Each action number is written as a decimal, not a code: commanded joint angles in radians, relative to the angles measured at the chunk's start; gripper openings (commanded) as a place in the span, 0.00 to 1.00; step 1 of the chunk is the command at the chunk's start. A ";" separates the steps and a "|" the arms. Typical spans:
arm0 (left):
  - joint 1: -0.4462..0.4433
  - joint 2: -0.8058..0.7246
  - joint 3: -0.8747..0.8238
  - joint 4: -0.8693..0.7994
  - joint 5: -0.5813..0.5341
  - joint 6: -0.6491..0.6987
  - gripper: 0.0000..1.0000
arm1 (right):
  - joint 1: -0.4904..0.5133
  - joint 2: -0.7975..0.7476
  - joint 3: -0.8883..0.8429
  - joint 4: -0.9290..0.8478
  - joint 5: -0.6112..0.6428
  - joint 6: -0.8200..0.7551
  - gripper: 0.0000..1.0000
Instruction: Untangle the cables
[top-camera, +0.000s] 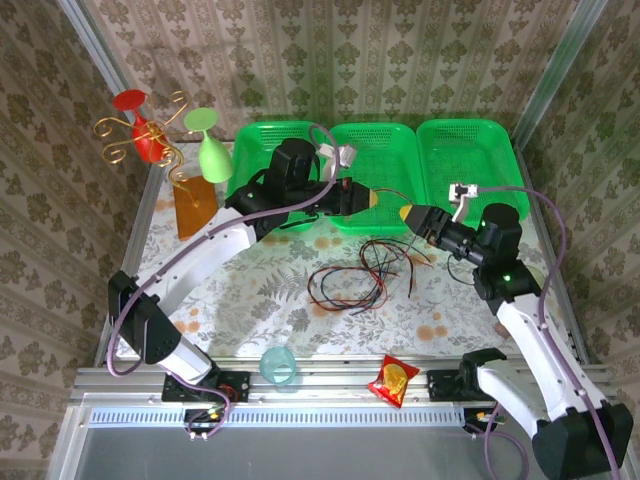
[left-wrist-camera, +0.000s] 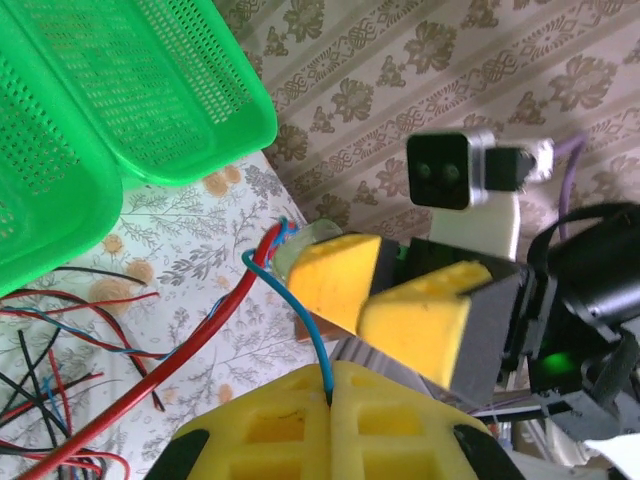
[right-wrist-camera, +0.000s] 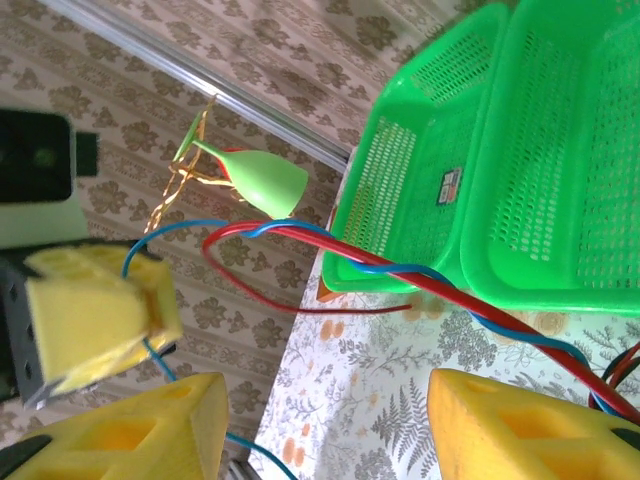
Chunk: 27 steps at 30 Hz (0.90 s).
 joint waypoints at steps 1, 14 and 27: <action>0.002 -0.002 0.022 0.005 -0.077 -0.167 0.00 | 0.001 -0.074 0.031 -0.082 0.042 -0.158 0.56; -0.001 0.032 0.058 0.272 -0.315 -0.401 0.00 | 0.220 -0.299 -0.002 -0.001 0.288 -0.702 0.61; -0.009 0.077 0.136 0.295 -0.306 -0.443 0.00 | 0.531 -0.045 -0.044 0.281 0.562 -0.975 0.75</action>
